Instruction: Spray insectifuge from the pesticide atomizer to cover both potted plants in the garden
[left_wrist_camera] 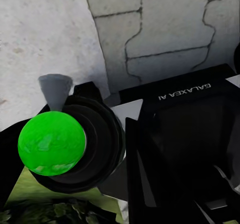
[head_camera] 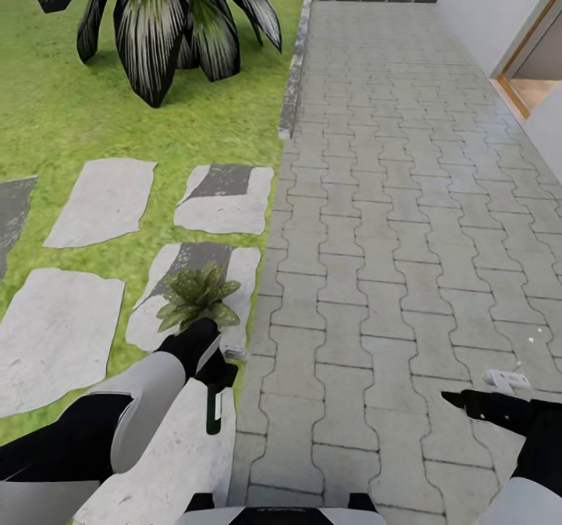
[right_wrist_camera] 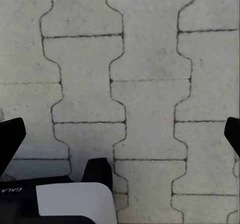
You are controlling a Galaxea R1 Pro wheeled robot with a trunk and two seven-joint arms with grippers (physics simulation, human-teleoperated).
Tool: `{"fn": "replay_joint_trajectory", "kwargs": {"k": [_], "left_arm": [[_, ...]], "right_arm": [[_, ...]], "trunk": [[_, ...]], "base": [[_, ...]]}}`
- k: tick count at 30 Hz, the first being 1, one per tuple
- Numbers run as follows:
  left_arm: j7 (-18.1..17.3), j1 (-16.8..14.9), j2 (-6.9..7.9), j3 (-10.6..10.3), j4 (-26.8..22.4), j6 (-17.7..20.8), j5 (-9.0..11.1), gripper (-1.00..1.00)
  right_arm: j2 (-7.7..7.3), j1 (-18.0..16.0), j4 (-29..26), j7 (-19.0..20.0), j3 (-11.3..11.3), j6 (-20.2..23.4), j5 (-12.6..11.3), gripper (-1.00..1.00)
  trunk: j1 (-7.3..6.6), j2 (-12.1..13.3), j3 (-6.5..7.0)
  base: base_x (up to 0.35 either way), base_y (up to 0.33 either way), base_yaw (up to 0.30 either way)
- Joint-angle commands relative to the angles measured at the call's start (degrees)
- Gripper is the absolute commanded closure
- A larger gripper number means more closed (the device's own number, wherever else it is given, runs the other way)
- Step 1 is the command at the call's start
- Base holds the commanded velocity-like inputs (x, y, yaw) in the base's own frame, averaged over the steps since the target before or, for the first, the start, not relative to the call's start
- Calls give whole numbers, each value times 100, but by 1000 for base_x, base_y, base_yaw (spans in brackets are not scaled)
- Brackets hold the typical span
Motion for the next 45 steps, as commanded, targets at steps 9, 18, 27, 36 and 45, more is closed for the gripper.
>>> {"fn": "replay_joint_trajectory", "kwargs": {"k": [9, 18, 27, 36, 45], "left_arm": [[-52, 193, 34, 19, 3, 18, -59, 100], [-53, 722, 39, 24, 4, 18, -59, 100], [-54, 833, 39, 95, 1, 18, -42, 100], [-54, 833, 41, 91, -2, 18, -46, 100], [-54, 853, 39, 90, 1, 18, -42, 100]], "right_arm": [[2, -5, -15, 46, -18, 38, 27, -100], [2, -3, -18, 66, -10, 38, 27, -100], [2, -2, -18, 85, -19, 38, 27, -100], [2, -3, -18, 92, -19, 38, 27, -100], [2, -4, -18, 92, -19, 38, 27, -100]], "trunk": [[0, -2, 45], [0, -2, 105], [0, -2, 169], [-44, 78, 274], [-241, 439, 505]], "base": [[0, 0, 250], [0, 0, 212], [0, 0, 184], [0, 0, 157], [0, 0, 156]]}}
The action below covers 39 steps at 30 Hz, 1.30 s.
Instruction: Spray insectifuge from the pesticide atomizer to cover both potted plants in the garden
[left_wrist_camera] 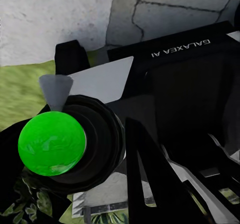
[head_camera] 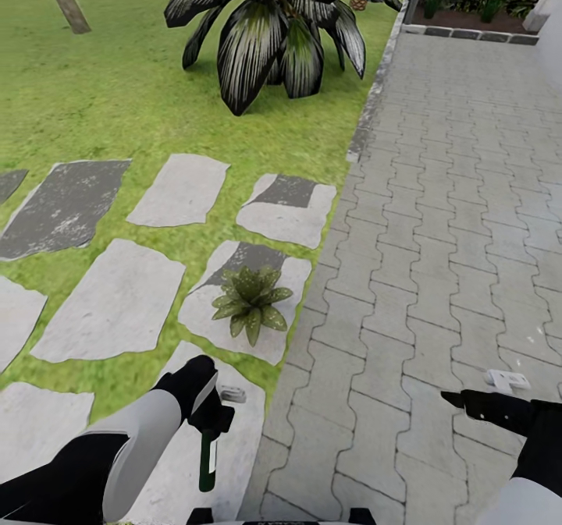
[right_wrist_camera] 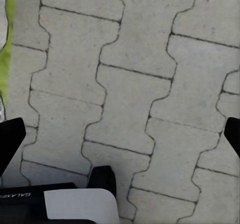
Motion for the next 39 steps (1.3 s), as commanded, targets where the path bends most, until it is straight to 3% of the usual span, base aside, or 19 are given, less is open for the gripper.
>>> {"fn": "replay_joint_trajectory", "kwargs": {"k": [1, 39], "left_arm": [[-42, 2, -2, 20, -7, 20, -62, 100], [-42, 23, 0, 20, -7, 20, -61, 100]], "right_arm": [[3, -8, -9, 39, -10, 39, 28, -100], [3, -8, -26, 42, -12, 39, 28, -100]], "trunk": [[-22, 39, 23], [-857, 1563, 1000]], "base": [[0, 0, 156], [0, 0, 135]]}}
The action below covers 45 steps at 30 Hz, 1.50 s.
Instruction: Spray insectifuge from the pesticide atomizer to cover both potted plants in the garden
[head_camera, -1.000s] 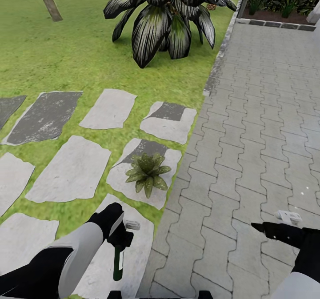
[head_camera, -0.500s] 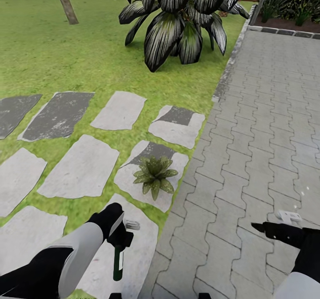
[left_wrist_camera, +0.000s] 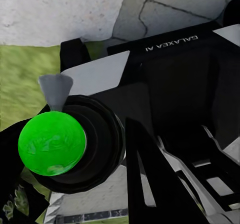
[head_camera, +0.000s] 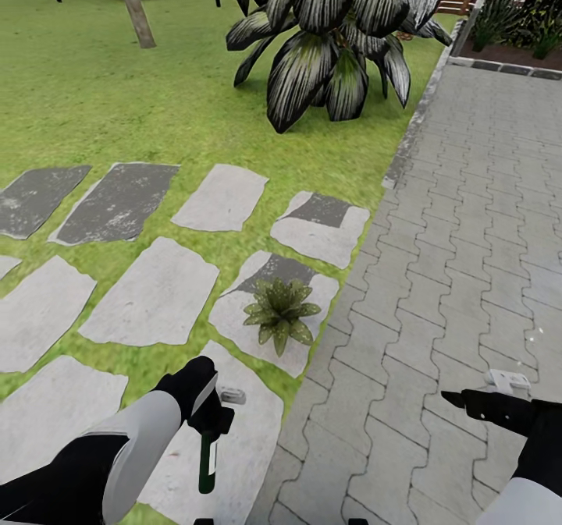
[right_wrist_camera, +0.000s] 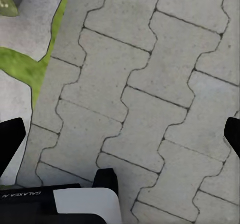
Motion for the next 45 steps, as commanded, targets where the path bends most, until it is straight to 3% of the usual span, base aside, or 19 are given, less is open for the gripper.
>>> {"fn": "replay_joint_trajectory", "kwargs": {"k": [1, 4, 18, 22, 26, 28, 30, 32, 35, 38, 43, 45], "left_arm": [[-43, -1, -3, 20, -8, 22, -62, 100], [-43, -1, -2, 20, -8, 22, -59, 100], [-34, -22, 2, -48, -122, 22, -81, 100], [-71, -36, 54, -64, -1335, 24, -87, 100], [-296, -28, 402, -168, -2002, 23, -61, 100], [-1217, -27, 688, -631, -2305, 6, -77, 100], [-2457, -25, 1121, -1234, -2906, -209, -85, 100], [-3645, -20, 1552, -1470, -3463, -695, -90, 100], [-4947, -19, 1921, -1518, -4041, -1404, -91, 100], [-5839, -18, 2009, -1518, -4430, -2116, -89, 100], [-6544, -18, 2014, -1532, -4709, -2910, -76, 100], [-6640, -16, 2010, -1545, -4786, -3047, -78, 100]], "right_arm": [[3, -6, -8, 39, -9, 38, 29, -100], [3, -8, -8, 37, -8, 38, 29, -100], [3, -8, -10, 17, 1, 38, 29, -100], [3, -6, -2, 4, -3, 38, 29, -100], [3, -5, 0, 2, -7, 37, 29, -100], [3, -8, 7, 2, -7, 31, 26, -100], [13, -8, 9, 2, -8, 30, 28, -100], [19, -8, 13, -3, -8, 30, 29, -100], [20, -5, 17, -6, -13, 29, 29, -100], [21, -7, 2, 1, -16, 22, 29, -100], [20, -6, -13, -20, 11, -268, 29, -100], [8, -8, 1, -23, 44, -293, 26, -100]], "trunk": [[-22, 38, 18], [-88, 158, 74], [-88, 158, 75], [-88, 158, 75], [-88, 158, 75], [-88, 158, 75], [-88, 158, 75], [-88, 158, 75], [-88, 158, 75], [-88, 158, 75], [-88, 158, 75], [-88, 158, 75]], "base": [[0, 0, 10], [0, 0, 3], [0, 0, 0], [0, 0, 0], [0, 0, 0], [0, 0, 0], [0, 0, 0], [0, 0, 0], [0, 0, 0], [0, 0, 0], [0, 0, 0], [0, 0, 0]]}}
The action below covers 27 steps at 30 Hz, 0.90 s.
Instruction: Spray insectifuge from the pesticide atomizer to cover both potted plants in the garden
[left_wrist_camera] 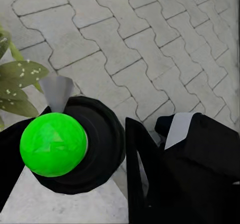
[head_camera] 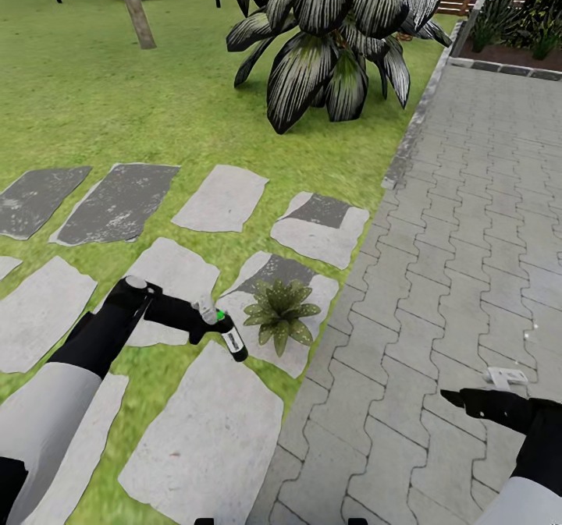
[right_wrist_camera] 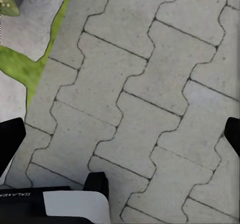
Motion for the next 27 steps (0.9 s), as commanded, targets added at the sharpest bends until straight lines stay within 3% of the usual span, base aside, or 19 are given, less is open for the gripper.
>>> {"fn": "replay_joint_trajectory", "kwargs": {"k": [1, 3, 5, 10, 13, 16, 19, 21, 23, 25, 27], "left_arm": [[-51, -3, 2, -16, -44, 24, -20, 100], [-68, -5, 2, -21, -87, 3, -21, 100], [-73, -1, 2, -18, -157, -6, -21, 100], [-70, 98, 2, -14, -321, -11, -21, 100], [-66, 203, 2, -33, -403, -11, -33, 100], [-61, 219, -3, -46, -420, -11, -37, 100], [-61, 222, -3, -56, -423, -14, -38, 100], [-64, 222, 0, -83, -421, -52, -38, 100], [-65, 223, 1, -191, -410, -198, -38, 100], [-66, 223, 1, -326, -390, -244, -38, 100], [-66, 220, 2, -537, -369, -260, -46, 100]], "right_arm": [[-8, -7, -5, 36, 111, 38, 23, -100], [-17, -8, 2, 32, 405, 32, 15, -100], [-25, -36, 17, 22, 646, 30, -141, -100], [-50, -111, 334, -181, 776, 28, -1115, -100], [-313, -320, 812, -309, 853, 28, -1668, -100], [-422, -711, 1627, -299, 1149, 28, -1861, -100], [-465, -825, 1931, -257, 1661, 23, -1925, -100], [-467, -846, 1986, -211, 2175, 22, -2078, -100], [-468, -852, 2005, 34, 2852, 26, -2491, -100], [-468, -852, 2010, 298, 3316, 28, -2892, -100], [-468, -854, 2011, 593, 3564, 29, -3227, -100]], "trunk": [[1, -4, -5], [1, -4, -5], [1, -4, -5], [1, -4, -5], [1, -4, -5], [1, -4, -5], [1, -4, -5], [1, -4, -5], [1, -4, -5], [1, -4, -5], [1, -4, -5]], "base": [[0, 0, 0], [0, 0, 0], [0, 0, 0], [0, 0, 0], [0, 0, 0], [0, 0, 0], [0, 0, 0], [0, 0, 0], [0, 0, 0], [0, 0, 0], [0, 0, 0]]}}
